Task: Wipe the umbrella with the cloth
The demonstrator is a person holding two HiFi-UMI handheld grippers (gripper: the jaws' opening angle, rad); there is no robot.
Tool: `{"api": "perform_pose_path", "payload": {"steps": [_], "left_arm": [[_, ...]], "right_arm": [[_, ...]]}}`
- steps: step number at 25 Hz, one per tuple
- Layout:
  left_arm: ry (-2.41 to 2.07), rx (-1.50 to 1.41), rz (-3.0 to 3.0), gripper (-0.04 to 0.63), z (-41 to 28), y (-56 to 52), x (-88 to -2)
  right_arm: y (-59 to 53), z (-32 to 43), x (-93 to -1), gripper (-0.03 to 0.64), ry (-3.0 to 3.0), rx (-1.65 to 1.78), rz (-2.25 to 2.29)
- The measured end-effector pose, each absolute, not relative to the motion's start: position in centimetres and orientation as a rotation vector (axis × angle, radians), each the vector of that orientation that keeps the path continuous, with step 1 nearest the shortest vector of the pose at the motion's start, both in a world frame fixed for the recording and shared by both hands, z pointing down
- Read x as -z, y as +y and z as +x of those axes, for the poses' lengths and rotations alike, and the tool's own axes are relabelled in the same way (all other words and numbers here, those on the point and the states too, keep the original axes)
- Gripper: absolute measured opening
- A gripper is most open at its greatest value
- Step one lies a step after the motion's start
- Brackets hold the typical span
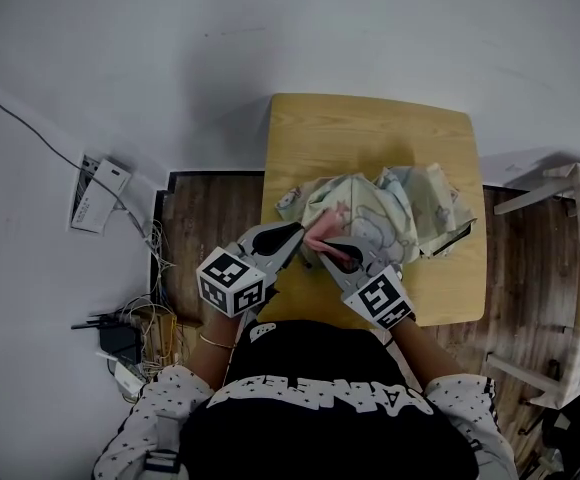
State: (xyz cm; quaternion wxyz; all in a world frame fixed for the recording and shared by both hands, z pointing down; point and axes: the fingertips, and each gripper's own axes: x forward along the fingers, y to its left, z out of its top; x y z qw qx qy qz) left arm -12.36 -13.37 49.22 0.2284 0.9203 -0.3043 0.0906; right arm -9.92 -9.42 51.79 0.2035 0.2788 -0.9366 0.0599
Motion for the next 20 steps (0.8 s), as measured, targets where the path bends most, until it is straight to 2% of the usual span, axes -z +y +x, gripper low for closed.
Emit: {"api": "perform_pose_path", "payload": {"steps": [20], "left_arm": [[-0.836, -0.251, 2.553, 0.025, -11.9, -14.1, -49.0]], "right_arm": [[-4.6, -10.8, -52.2, 0.034, -2.641, -0.249, 0.548]]}}
